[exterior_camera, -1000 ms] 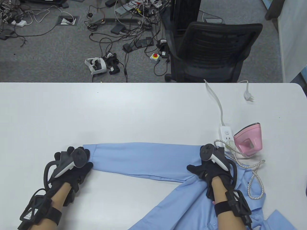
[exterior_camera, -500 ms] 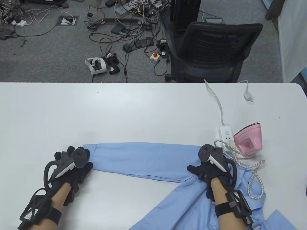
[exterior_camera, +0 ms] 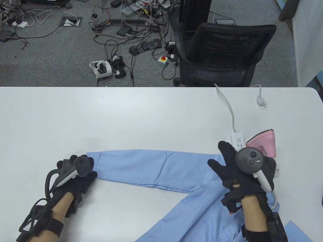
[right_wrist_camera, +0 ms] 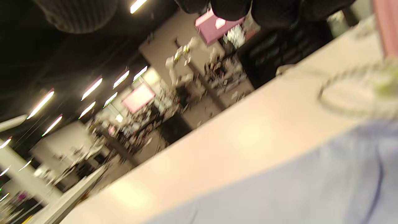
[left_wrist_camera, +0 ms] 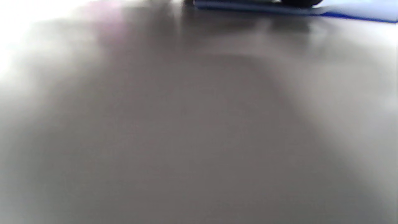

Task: Iron long-sleeve shirt with electric iron on table

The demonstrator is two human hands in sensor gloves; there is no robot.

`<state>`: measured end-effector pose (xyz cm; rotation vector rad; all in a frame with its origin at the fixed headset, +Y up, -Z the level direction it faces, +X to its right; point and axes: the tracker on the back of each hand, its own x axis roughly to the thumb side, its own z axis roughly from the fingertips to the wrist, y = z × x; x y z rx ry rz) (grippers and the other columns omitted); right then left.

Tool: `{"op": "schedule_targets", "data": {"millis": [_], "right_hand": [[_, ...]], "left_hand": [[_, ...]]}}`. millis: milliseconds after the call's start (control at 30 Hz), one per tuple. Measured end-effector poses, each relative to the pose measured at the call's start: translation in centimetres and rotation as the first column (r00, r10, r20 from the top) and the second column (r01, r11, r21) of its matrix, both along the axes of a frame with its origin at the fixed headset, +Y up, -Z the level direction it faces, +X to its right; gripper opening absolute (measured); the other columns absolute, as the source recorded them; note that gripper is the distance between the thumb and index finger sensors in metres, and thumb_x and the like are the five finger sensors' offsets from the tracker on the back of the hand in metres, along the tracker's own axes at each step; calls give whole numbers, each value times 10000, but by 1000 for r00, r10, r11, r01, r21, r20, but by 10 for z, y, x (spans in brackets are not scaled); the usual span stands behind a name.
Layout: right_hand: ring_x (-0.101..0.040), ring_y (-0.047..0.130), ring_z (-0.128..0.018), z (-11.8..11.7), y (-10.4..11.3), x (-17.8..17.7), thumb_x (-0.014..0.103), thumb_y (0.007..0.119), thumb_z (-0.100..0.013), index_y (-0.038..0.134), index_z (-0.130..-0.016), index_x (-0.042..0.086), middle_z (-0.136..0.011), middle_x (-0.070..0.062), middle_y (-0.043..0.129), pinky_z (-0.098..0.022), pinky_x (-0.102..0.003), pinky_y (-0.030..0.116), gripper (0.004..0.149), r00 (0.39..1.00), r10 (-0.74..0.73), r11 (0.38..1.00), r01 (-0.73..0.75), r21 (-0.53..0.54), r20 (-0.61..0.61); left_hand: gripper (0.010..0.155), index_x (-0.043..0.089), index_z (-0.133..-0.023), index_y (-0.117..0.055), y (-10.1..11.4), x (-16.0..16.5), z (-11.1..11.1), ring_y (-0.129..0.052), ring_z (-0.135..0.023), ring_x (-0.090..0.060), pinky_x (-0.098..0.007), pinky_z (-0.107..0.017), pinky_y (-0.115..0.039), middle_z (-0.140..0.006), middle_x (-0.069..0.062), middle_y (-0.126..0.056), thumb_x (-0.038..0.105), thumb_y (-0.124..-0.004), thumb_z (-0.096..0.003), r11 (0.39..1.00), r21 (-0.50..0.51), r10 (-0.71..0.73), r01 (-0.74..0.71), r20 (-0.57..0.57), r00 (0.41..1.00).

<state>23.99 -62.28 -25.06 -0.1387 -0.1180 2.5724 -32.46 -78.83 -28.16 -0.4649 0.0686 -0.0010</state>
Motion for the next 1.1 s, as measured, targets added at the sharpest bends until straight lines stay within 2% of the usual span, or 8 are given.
{"op": "schedule_targets", "data": {"millis": [133, 200, 333, 433, 667, 767, 900, 1100], "right_hand": [[-414, 567, -883, -2, 6, 24, 719, 628, -311, 188, -1014, 192, -1033, -153, 242, -576, -570, 634, 982, 907, 316, 949, -300, -100, 279], [-378, 586, -850, -10, -3, 44, 737, 627, -298, 155, -1008, 172, -1012, -149, 236, -555, -528, 664, 1023, 803, 418, 908, -383, -170, 424], [-345, 629, -788, -27, -33, 87, 741, 651, -275, 166, -996, 150, -974, -146, 286, -512, -486, 693, 1051, 709, 385, 923, -304, -237, 591], [-319, 668, -752, -40, -58, 111, 760, 641, -258, 198, -993, 147, -957, -134, 332, -487, -457, 720, 1055, 645, 470, 881, -305, -361, 603], [-279, 743, -700, -50, -85, 124, 736, 653, -270, 300, -983, 171, -936, -100, 425, -454, -420, 762, 976, 666, 389, 916, -210, -340, 637], [-299, 722, -729, -52, -90, 131, 662, 737, -295, 314, -976, 169, -939, -99, 410, -483, -448, 736, 941, 702, 150, 978, -1, -210, 696], [-284, 771, -697, -57, -93, 134, 638, 747, -299, 469, -928, 212, -908, -66, 512, -467, -430, 761, 808, 699, 225, 966, -70, -247, 679], [-304, 797, -691, -56, -108, 146, 581, 780, -319, 626, -776, 243, -851, -61, 617, -469, -438, 762, 588, 702, -112, 943, 299, -148, 704]], "left_hand": [[636, 389, -1059, -309, 0, 0, -1, -128, -1107, -226, -631, -708, -58, -1209, 103, -221, 624, -532, -511, 1000, -5, 5, -5, 1, 1000], [637, 388, -1060, -308, 0, -1, -1, -124, -1106, -228, -631, -708, -56, -1210, 100, -220, 624, -533, -513, 1000, -9, 6, -6, 0, 1000], [640, 383, -1062, -318, 2, 3, 0, -130, -1108, -229, -631, -708, -57, -1216, 95, -246, 634, -518, -508, 997, 23, -69, 68, 19, 997], [641, 373, -1062, -326, 2, 4, 0, -136, -1110, -225, -631, -709, -59, -1218, 86, -259, 631, -516, -507, 996, 27, -82, 81, 21, 996], [642, 376, -1062, -319, 1, 3, 1, -134, -1108, -229, -631, -708, -57, -1217, 87, -252, 633, -512, -506, 997, 29, -78, 78, 22, 997], [642, 374, -1062, -321, 1, 2, 1, -134, -1109, -228, -631, -709, -56, -1217, 85, -252, 632, -513, -507, 997, 28, -71, 70, 19, 997], [645, 377, -1061, -328, 1, 2, 1, -132, -1108, -229, -631, -707, -52, -1218, 89, -256, 635, -523, -504, 997, 31, -70, 69, 17, 997], [644, 380, -1061, -326, 1, 2, 1, -132, -1109, -229, -631, -708, -52, -1218, 90, -256, 637, -522, -504, 997, 31, -70, 70, 16, 997]]}}
